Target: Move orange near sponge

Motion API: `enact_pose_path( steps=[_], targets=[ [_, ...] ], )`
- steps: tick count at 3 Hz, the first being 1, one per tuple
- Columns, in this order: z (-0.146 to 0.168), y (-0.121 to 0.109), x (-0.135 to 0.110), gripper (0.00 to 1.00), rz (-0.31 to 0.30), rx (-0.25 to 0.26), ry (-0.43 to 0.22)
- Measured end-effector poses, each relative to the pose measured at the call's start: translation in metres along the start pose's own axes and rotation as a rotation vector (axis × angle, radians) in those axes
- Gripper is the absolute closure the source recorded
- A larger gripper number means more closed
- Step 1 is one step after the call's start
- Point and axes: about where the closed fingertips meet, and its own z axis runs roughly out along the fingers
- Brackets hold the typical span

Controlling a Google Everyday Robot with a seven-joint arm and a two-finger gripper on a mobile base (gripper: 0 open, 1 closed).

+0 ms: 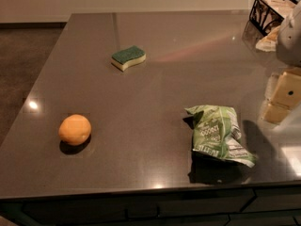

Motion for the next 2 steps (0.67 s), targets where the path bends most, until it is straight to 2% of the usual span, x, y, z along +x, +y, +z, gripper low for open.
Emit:
enact_pose_path(
  steps=[1,2],
  targets=[
    [0.0,0.0,0.0,0.0,0.0,0.0,0.0],
    [0.005,0.0,-0.019,0.0,-0.017,-0.011,-0.053]
  ],
)
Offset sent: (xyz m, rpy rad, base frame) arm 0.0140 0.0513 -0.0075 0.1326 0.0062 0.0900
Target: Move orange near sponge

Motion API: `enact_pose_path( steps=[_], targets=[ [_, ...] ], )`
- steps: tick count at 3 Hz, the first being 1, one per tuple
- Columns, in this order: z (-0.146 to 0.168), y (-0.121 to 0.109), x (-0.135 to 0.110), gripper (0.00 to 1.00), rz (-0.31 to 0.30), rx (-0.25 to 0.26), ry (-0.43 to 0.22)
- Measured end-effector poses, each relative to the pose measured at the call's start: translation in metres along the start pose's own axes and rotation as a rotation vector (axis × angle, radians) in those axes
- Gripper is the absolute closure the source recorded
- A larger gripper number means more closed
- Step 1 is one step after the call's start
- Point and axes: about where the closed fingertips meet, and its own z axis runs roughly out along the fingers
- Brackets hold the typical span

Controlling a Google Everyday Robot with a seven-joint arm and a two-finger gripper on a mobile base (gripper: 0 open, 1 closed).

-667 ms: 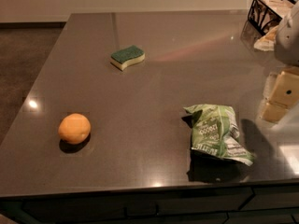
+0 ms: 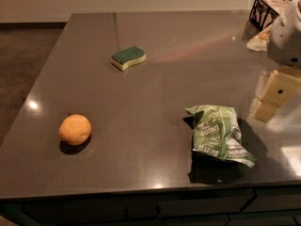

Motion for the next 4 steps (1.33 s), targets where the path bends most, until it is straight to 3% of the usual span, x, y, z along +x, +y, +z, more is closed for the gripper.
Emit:
enact_pose_path(
  steps=[2,4],
  targets=[
    [0.03,0.012,-0.088,0.0,-0.093,-0.066,-0.173],
    [0.081,0.053,-0.185,0.0,-0.214,-0.186,-0.274]
  ],
)
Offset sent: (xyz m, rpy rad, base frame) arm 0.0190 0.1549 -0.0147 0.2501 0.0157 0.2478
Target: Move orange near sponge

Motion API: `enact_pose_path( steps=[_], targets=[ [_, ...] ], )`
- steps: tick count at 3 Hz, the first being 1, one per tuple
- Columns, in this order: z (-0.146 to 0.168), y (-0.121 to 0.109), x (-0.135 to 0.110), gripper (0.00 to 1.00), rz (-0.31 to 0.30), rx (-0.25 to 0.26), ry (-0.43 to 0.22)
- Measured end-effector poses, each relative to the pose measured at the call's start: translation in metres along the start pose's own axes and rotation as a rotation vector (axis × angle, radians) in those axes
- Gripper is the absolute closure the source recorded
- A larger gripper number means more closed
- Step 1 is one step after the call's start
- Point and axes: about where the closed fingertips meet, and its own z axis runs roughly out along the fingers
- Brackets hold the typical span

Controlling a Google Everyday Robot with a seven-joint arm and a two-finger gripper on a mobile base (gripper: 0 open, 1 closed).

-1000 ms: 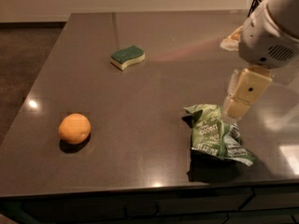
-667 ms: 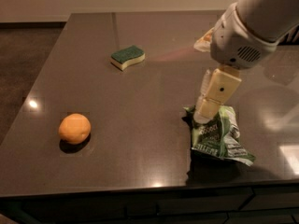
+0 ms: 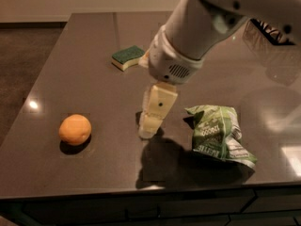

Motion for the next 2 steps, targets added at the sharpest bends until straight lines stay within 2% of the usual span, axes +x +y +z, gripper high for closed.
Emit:
enact_pose_path(
  steps=[2],
  targets=[
    [0.087,0.027,-0.075,0.0,-0.125,-0.131,-0.01]
  ],
)
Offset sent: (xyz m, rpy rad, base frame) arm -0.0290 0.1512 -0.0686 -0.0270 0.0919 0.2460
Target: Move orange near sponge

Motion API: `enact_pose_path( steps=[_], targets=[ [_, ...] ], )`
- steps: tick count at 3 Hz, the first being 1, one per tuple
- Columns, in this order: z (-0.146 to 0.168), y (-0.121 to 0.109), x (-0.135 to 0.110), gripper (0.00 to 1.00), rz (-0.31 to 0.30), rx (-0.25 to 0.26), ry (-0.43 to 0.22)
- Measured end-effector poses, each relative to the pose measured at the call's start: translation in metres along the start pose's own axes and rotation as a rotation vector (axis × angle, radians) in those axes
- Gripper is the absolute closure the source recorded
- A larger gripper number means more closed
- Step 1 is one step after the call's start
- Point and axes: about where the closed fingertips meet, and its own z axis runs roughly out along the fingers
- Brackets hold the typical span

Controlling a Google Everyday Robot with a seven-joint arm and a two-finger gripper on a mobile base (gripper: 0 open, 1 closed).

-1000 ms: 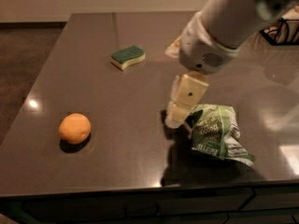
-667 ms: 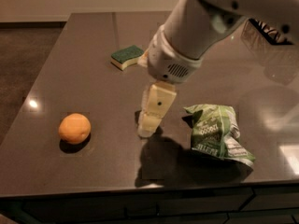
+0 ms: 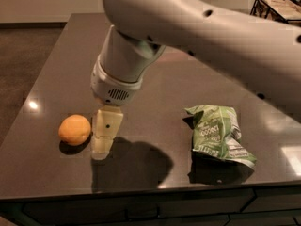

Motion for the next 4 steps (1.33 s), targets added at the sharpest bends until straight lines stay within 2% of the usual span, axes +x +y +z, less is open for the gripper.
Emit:
enact_pose_path(
  steps=[1,2,3,4],
  targets=[
    [0.033,-0.001,-0.016,0.0,-0.027,-0.056,0.014],
    [0.05,0.0,-0.024,0.0,-0.038,-0.089,0.02],
    [0.058,-0.003,-0.026,0.17,-0.029,-0.107,0.024],
    [0.057,-0.007,-0.025,0.39,-0.02,-0.11,0.012]
  ],
)
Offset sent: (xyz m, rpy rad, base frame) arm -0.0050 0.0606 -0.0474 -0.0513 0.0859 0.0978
